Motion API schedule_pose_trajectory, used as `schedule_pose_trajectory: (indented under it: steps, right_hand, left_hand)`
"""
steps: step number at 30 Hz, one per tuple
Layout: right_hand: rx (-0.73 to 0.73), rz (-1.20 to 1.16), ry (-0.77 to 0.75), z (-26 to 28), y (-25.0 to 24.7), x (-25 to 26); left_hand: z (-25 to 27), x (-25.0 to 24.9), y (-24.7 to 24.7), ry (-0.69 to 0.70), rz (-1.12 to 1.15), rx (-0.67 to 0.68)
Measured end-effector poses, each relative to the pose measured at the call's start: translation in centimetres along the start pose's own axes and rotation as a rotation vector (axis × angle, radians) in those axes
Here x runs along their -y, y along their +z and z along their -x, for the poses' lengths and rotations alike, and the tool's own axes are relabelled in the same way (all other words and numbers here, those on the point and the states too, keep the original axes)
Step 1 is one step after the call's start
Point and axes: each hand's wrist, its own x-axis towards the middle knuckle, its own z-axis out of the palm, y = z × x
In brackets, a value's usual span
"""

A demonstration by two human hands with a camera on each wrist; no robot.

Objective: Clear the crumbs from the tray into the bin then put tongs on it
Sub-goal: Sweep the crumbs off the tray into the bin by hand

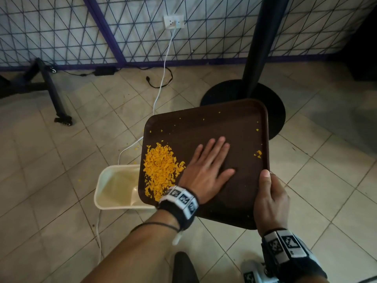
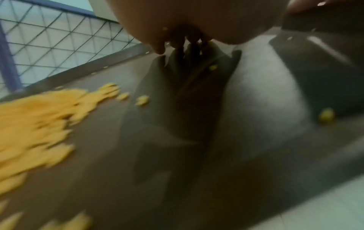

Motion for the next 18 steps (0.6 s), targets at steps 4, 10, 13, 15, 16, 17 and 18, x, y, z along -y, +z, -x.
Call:
schedule_pose_trajectory:
  steps: [4, 10, 13, 15, 16, 17, 18]
  right_hand:
    - [0.007, -0.003, -0.011, 0.1, 0.0, 0.4]
    - [-0.011, -0.038, -0.017, 0.2, 0.0, 0.2]
    - [-0.018, -0.057, -0.018, 0.1, 0.0, 0.2]
    - [-0.013, -0.058, -0.006, 0.1, -0.1, 0.1]
    - [-0.011, -0.056, -0.001, 0.1, -0.1, 0.0]
    - [-0.008, -0.052, 0.002, 0.1, -0.2, 0.1]
    - [-0.007, -0.048, 0.004, 0.1, -0.2, 0.1]
  left_hand:
    - [-0.8, 2.4, -1.5, -0.153, 0.078, -0.054]
    - [-6.5, -3.0, -3.6, 0.069, 0.114, -0.046]
    - [-4.6, -4.8, -2.1, 0.17, 0.059, -0.023]
    - [-2.0, -4.6, -1.0, 0.223, -0.035, 0.001]
    - [-0.4, -4.2, -0.4, 0.258, -0.088, 0.037]
    - [1.4, -3.7, 0.3, 0.295, -0.13, 0.083]
    - [3.0, -2.9, 0.9, 0.324, -0.164, 0.128]
